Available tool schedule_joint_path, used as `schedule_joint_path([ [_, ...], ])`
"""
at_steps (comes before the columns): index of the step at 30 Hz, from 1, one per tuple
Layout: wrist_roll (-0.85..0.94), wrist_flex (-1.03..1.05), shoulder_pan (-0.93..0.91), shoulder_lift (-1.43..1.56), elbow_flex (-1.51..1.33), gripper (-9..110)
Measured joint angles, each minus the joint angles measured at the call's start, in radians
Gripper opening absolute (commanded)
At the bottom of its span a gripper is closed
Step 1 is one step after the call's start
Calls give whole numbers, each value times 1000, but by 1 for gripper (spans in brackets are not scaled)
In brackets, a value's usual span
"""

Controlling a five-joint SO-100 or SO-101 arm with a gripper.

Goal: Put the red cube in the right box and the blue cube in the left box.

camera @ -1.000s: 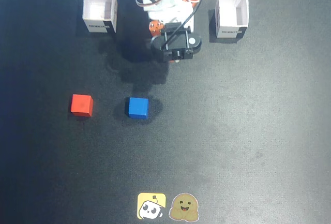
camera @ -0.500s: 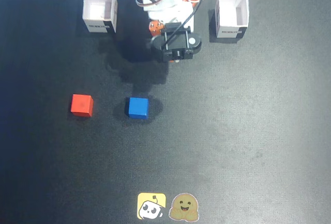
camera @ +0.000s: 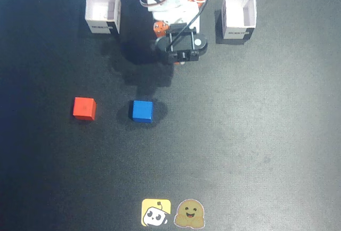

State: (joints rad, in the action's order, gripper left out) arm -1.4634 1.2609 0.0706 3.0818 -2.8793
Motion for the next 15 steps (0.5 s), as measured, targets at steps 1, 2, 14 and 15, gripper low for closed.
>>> schedule_joint_path([
  [1, 0, 0, 0, 0, 0, 0],
  [2, 0, 0, 0, 0, 0, 0],
  [14, -12, -23, -12, 0, 0, 0],
  [15, -5, -29, -18, 0, 0, 0],
])
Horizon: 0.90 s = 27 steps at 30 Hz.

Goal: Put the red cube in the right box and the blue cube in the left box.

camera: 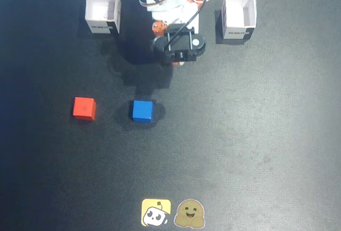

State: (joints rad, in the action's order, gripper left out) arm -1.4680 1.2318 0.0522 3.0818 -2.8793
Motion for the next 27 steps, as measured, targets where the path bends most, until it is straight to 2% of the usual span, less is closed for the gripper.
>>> schedule_joint_path([
  [4, 49, -51, -46, -60, 32, 0],
  [12, 239, -215, -195, -643, 356, 0],
  [16, 290, -270, -255, -834, 465, 0],
  [27, 313, -362, -379, -887, 485, 1],
])
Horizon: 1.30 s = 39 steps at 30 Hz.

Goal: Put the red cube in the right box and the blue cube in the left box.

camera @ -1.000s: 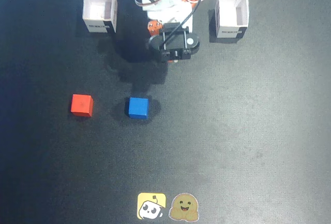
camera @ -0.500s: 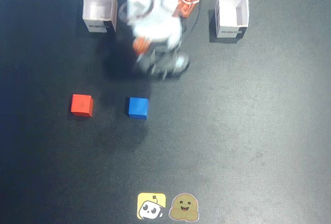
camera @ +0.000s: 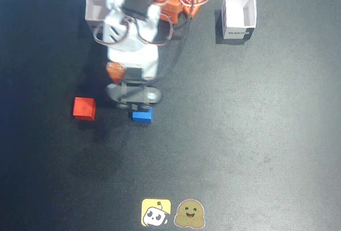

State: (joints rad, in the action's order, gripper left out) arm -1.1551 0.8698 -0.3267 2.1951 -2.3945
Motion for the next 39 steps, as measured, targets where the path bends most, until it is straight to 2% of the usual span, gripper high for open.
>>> schedule_joint_path([
  [9, 63, -71, -146, -69, 18, 5],
  [25, 104, -192, -195, -311, 129, 16],
  [39, 130, -265, -193, -405, 132, 19],
])
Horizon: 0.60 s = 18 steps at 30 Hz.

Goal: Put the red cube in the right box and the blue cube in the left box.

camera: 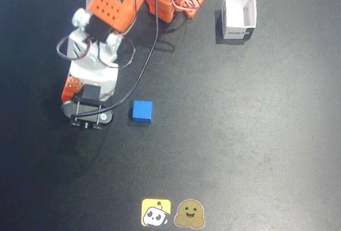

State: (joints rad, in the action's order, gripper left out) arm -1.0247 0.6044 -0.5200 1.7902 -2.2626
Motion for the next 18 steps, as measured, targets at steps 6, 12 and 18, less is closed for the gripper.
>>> schedule_joint_path([
  [6, -3, -46, 0, -49, 0, 20],
  [12, 3, -64, 0, -64, 0, 20],
  [18, -15, -64, 3, -64, 0, 22],
])
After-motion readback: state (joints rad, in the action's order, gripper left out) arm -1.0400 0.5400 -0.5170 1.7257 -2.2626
